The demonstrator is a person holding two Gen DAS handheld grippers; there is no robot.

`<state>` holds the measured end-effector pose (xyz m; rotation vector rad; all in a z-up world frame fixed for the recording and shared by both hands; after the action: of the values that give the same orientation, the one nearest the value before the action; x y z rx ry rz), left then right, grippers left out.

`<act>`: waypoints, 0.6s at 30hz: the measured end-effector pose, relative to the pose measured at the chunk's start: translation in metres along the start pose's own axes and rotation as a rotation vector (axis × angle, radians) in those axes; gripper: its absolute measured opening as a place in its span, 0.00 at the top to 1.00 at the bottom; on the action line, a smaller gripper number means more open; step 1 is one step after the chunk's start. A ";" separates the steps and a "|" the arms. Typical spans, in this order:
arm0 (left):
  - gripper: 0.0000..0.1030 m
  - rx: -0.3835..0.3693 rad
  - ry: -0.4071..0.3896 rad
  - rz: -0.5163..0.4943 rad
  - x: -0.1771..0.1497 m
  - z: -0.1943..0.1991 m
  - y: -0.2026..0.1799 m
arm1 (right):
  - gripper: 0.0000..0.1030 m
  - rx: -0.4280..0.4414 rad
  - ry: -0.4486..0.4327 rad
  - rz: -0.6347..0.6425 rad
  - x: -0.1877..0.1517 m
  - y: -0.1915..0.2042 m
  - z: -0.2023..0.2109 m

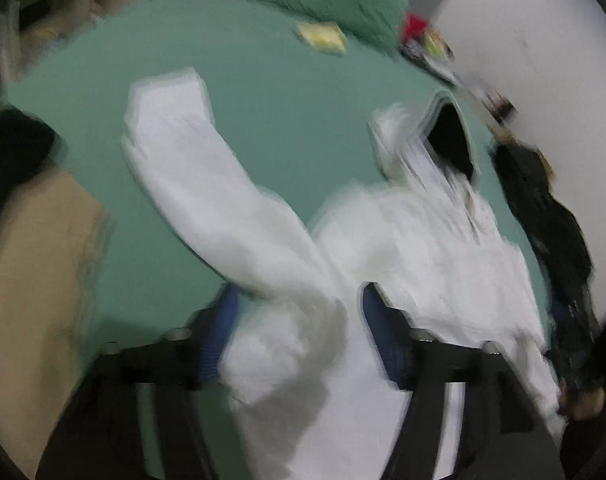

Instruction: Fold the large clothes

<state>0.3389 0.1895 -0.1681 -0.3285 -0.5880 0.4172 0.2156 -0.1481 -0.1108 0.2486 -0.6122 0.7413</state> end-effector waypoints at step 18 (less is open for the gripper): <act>0.97 0.287 -0.324 -0.004 0.122 -0.012 0.039 | 0.17 -0.007 -0.055 -0.062 0.010 -0.002 -0.010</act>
<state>0.4268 0.2781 -0.1374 0.0172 -0.8325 0.5484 0.2275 -0.1401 -0.1123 0.2815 -0.6563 0.6740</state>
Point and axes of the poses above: each gripper's, at about its wrist camera, not at the fingertips, and z roughly against the way its jaws point, y to its left, x to its top, the point moved 9 cm from there along -z, roughly the way its jaws point, and after that the axes turned 10 degrees about z, right-handed, at the moved point
